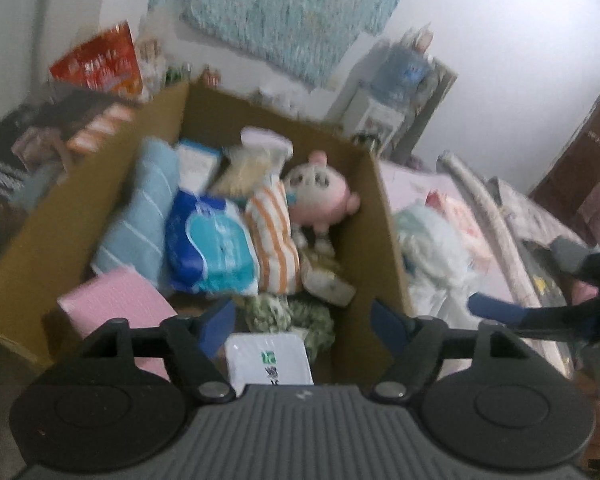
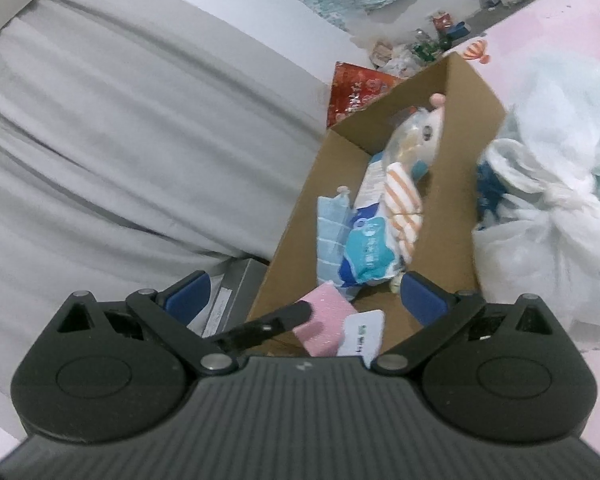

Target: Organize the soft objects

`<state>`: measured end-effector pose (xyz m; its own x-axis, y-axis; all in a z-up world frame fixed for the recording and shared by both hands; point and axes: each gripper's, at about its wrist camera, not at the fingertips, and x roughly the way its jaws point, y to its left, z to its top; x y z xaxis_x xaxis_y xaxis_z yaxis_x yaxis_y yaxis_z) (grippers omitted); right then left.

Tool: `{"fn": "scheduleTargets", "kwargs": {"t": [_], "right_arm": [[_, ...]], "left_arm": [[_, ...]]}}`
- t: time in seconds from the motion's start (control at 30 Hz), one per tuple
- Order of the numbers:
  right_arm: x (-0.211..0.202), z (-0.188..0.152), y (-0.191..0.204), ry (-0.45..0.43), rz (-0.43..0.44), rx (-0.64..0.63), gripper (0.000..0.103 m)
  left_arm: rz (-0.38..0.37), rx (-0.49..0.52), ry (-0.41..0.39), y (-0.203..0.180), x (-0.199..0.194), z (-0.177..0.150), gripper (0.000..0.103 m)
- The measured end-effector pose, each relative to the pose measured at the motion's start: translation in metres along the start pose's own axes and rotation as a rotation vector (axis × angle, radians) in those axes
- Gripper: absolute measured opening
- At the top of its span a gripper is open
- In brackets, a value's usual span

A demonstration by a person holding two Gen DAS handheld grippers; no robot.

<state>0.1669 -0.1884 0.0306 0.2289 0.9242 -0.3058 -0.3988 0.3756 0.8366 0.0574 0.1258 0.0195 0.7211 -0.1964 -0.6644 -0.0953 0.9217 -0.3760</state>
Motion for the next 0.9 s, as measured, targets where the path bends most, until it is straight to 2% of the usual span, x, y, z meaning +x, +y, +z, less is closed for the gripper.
{"fn": "scheduleTargets", "kwargs": {"t": [0.07, 0.23, 0.37, 0.47, 0.57, 0.73, 0.9], "right_arm": [[0.007, 0.001, 0.008, 0.011, 0.016, -0.011, 0.102], [0.032, -0.002, 0.022, 0.062, 0.083, 0.004, 0.102], [0.042, -0.013, 0.026, 0.068, 0.132, 0.036, 0.102], [0.038, -0.025, 0.022, 0.051, 0.153, 0.068, 0.102], [0.024, -0.038, 0.013, 0.039, 0.175, 0.085, 0.102], [-0.011, -0.054, 0.002, -0.044, 0.126, 0.098, 0.102], [-0.043, -0.066, -0.008, -0.112, 0.081, 0.104, 0.102]], "left_arm": [[0.003, 0.008, -0.063, 0.004, -0.023, 0.002, 0.086], [0.035, 0.006, -0.163, 0.016, -0.065, 0.0, 0.093], [0.03, 0.016, -0.169, 0.02, -0.072, -0.003, 0.094], [-0.014, 0.035, -0.129, 0.02, -0.064, -0.003, 0.095], [-0.018, 0.043, -0.068, 0.016, -0.041, 0.002, 0.095], [0.106, -0.056, 0.063, 0.029, 0.004, 0.015, 0.093], [0.199, -0.139, 0.123, 0.051, 0.033, 0.011, 0.092]]}}
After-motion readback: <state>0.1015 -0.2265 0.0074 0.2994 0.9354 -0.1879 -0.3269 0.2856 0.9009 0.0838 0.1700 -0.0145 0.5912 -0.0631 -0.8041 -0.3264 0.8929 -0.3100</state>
